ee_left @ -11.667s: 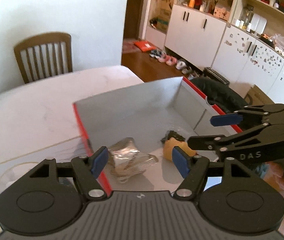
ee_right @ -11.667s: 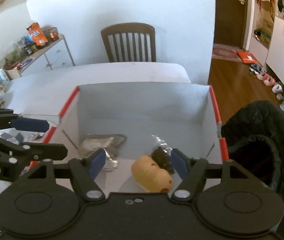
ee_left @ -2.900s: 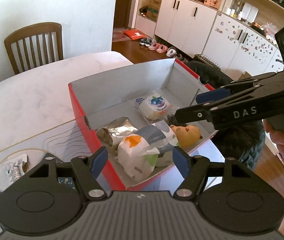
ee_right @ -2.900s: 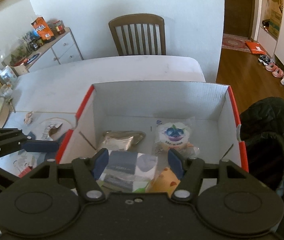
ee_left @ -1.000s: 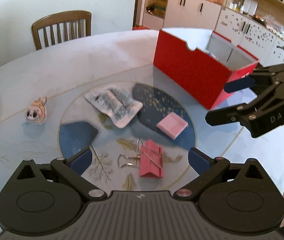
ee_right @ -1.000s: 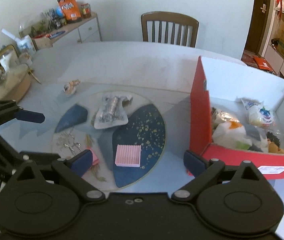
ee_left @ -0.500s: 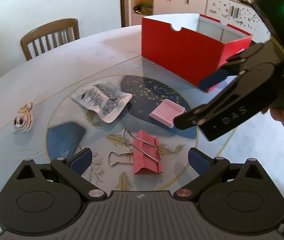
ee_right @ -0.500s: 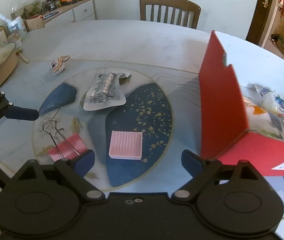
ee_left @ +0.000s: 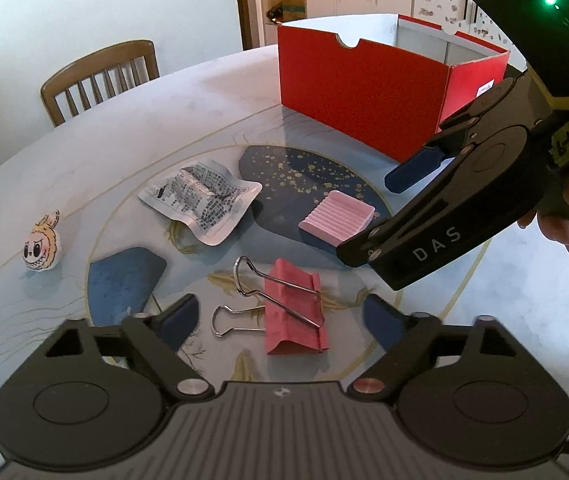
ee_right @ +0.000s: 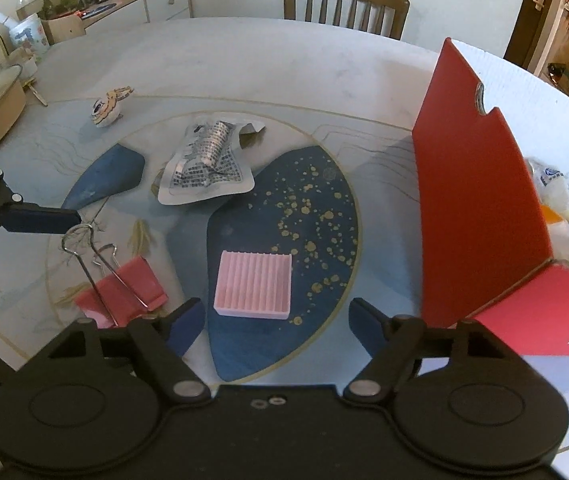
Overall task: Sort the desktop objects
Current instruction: 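Grasp the pink binder clip with the left gripper while the right grasps the pink ribbed sponge, then carry the binder clip and pink sponge over the red shoebox with both grippers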
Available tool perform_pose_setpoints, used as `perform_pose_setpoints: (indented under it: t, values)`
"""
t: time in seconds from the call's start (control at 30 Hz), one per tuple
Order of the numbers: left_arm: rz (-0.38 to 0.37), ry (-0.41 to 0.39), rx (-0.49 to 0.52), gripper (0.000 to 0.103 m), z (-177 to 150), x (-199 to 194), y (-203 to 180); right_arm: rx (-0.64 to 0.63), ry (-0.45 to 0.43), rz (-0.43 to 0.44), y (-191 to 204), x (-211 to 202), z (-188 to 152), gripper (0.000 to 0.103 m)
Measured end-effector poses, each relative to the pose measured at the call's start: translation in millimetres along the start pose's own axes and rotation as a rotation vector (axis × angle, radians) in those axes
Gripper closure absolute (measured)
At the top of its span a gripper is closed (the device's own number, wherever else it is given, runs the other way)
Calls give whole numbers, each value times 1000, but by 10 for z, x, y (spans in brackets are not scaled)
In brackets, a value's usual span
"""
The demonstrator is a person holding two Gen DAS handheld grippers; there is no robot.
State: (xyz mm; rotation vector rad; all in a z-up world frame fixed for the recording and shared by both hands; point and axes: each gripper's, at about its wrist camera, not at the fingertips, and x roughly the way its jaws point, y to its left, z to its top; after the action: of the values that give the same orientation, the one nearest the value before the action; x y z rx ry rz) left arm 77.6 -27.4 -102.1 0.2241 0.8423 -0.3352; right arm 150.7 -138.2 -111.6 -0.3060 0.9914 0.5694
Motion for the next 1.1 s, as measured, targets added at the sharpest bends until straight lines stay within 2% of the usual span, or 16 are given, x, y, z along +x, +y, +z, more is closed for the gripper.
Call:
perform_pose_setpoints:
  t: [0.17,0.47,0.53,0.6,0.77,1.1]
  values:
    - [-17,22,-46,42,3,46,59,-2,7,4,10,24,-4,28]
    - [-16,36,-35,57,18,83,36,-13,-3,9,65,43,29,33]
    - [-19,35,-33,62,20,83,27,-11,-10,7,72,40,19,35]
    - [-23,37,-30,69,26,87,15,-8,-18,6,80,34,17,42]
    - [-24,43,-55,71,39,93,32,0,-26,5,83,15,28,63]
    - [-34,49,-140,71,62,38,128,57,-42,25,-20,-184,-6,63]
